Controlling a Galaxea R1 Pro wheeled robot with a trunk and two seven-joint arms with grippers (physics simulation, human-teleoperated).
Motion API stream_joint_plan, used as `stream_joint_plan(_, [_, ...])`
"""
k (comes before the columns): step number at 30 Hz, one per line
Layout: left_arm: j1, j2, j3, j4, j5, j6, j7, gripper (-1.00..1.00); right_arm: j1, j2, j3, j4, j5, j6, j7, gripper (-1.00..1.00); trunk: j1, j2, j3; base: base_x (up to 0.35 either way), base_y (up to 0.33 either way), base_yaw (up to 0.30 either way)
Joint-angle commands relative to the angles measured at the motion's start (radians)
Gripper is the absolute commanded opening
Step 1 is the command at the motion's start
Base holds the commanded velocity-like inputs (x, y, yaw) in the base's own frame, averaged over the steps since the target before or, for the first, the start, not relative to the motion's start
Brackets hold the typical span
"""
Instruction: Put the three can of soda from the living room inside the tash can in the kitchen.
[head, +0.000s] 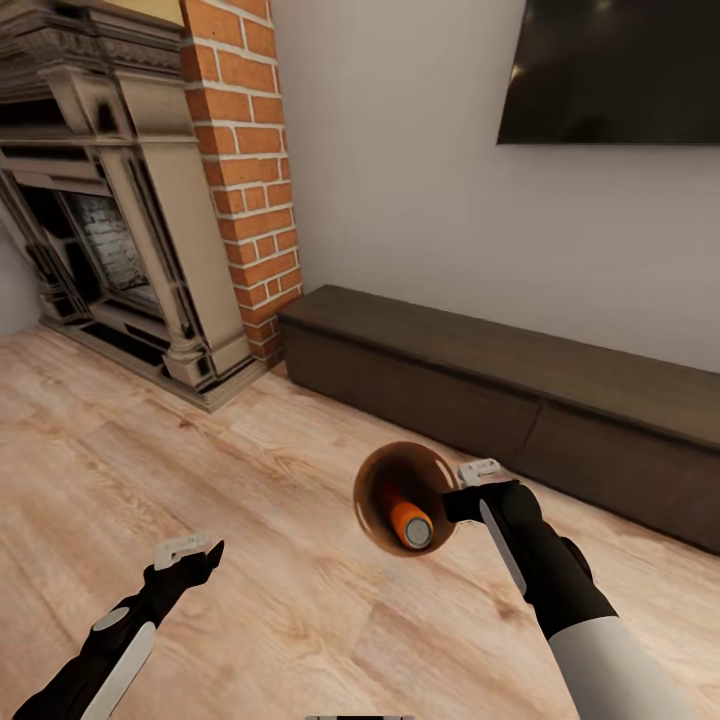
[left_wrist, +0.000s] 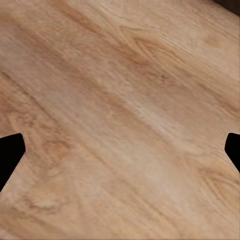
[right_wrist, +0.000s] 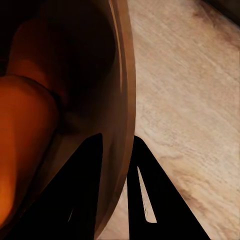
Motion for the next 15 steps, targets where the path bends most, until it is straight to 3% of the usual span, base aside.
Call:
stream_joint_plan(1, [0.0, -0.001, 0.0, 0.0, 0.0, 0.0, 0.0, 1.0, 0.0, 0.001, 0.0, -0.001, -0.009, 0.0, 0.004, -1.0, 0.0, 0.0, 0.0, 0.207, 0.0, 0.257])
stream_joint_plan(15, [0.0, -0.001, 0.001, 0.013, 0.002, 0.001, -0.003, 1.0, 0.001, 0.002, 0.001, -0.001, -0.004, 0.0, 0.005, -1.0, 0.0, 0.0, 0.0, 0.264, 0.0, 0.257])
